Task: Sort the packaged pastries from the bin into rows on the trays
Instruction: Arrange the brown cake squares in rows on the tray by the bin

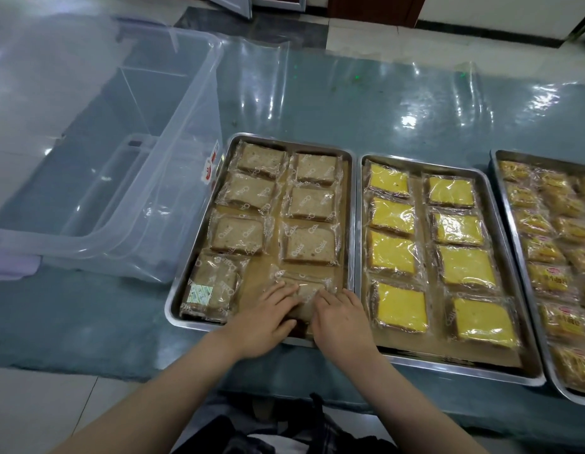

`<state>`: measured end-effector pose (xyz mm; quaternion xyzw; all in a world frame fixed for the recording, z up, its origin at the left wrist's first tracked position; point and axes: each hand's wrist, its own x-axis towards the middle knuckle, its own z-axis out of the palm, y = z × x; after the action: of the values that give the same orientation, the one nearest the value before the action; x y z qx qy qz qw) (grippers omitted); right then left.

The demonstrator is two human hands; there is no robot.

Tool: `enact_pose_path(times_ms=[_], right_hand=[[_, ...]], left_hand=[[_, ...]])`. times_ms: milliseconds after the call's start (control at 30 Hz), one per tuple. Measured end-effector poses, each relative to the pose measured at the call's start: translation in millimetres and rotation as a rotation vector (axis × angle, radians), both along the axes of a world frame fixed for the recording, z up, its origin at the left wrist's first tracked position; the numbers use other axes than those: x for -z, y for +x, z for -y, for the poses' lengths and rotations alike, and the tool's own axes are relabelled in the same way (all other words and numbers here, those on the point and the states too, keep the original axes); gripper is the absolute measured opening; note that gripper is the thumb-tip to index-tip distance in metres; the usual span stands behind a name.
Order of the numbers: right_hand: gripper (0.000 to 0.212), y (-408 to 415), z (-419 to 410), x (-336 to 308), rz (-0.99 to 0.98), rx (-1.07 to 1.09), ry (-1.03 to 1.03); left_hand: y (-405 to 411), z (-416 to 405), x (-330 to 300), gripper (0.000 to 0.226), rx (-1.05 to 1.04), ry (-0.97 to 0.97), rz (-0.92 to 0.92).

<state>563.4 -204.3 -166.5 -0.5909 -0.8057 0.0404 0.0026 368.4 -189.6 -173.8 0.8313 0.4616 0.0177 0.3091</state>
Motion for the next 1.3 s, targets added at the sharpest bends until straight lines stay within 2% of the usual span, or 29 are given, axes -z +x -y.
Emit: enact_pose_path(times_ms=[167, 233, 300, 433, 533, 633, 733, 967, 1067, 1167, 1300], right_hand=[[0.011, -6, -9, -9, -0.032, 0.055, -0.032], [0.010, -10, -13, -8, -0.052, 0.085, -0.033], [0.015, -13, -17, -10, -0.100, 0.120, -0.031], [0.045, -14, -32, -15, -0.210, 0.132, -0.078], [0.057, -15, -53, -17, -0.147, 0.068, -0.218], [0.057, -22, -65, -16, -0.071, 0.056, -0.327], [0.055, -33, -65, -14, -0.109, 0.129, -0.370], [0.055, -39, -64, -14, -0.128, 0.166, -0.353], [0.054, -44, -58, -17, -0.197, 0.177, -0.303], [0.050, -55, -50, -19, -0.256, 0.117, -0.267], [0.052, -79, -38, -22, -0.250, -0.031, -0.283]], left_hand=[[-15, -10, 1, 0.051, 0.040, -0.091, 0.113], [-19, -10, 1, 0.052, -0.022, -0.118, 0.197], [-21, -10, 2, 0.052, -0.081, -0.035, 0.239], [-27, -12, 7, 0.055, 0.003, 0.055, 0.124], [-28, -15, 7, 0.055, 0.085, 0.090, 0.030], [-27, -16, 6, 0.055, 0.124, 0.121, 0.009], [-27, -17, 6, 0.056, 0.119, 0.140, 0.023], [-45, -17, 3, 0.052, 0.085, 0.109, 0.044], [-65, -17, -9, 0.049, 0.030, 0.138, 0.073], [-91, -18, -15, 0.048, -0.067, 0.201, 0.041], [-119, -16, -17, 0.057, -0.191, 0.268, -0.100]])
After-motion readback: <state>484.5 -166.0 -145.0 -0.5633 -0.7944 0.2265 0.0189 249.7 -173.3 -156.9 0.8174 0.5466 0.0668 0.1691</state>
